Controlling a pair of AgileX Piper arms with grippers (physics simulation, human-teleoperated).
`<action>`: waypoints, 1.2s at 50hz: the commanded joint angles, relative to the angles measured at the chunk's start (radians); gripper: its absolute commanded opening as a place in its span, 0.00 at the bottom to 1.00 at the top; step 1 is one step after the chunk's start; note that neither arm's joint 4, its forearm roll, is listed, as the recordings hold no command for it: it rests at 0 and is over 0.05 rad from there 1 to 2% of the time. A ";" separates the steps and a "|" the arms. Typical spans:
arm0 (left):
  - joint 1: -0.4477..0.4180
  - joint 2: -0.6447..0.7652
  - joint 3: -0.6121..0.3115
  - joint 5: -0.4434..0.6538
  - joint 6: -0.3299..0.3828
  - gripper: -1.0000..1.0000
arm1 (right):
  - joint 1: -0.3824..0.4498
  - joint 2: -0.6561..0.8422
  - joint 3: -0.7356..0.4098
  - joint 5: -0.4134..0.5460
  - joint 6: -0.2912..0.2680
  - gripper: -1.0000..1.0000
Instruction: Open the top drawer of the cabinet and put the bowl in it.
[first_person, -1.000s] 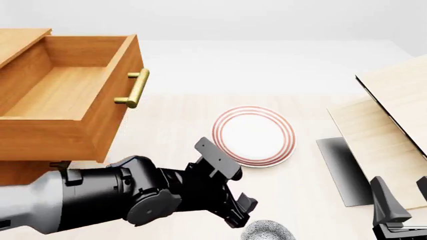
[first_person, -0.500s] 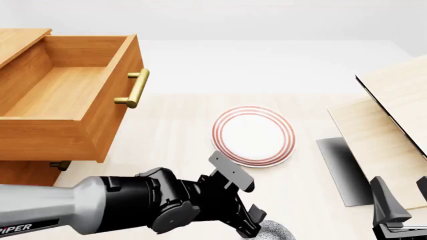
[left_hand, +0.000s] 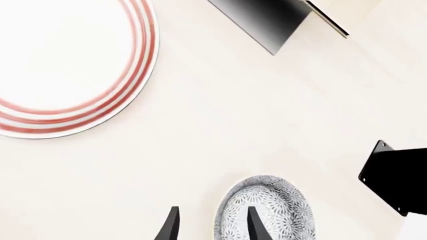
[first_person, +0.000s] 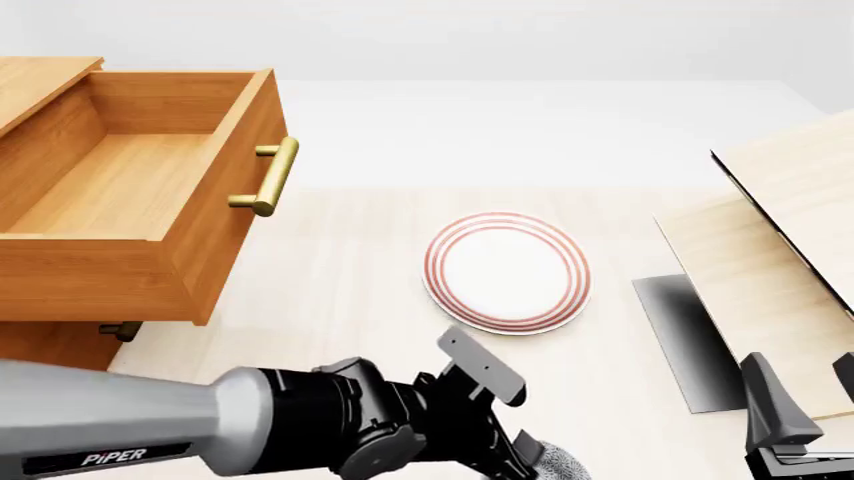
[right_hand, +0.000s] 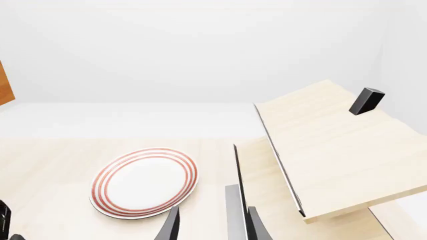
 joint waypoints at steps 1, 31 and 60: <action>-0.021 0.043 -0.018 -0.015 -0.021 1.00 | 0.000 -0.001 0.001 0.000 0.000 1.00; -0.061 0.164 -0.052 -0.057 -0.074 1.00 | 0.000 -0.001 0.001 0.000 0.000 1.00; -0.080 0.197 -0.040 -0.103 -0.118 0.00 | 0.000 -0.001 0.001 0.000 0.000 1.00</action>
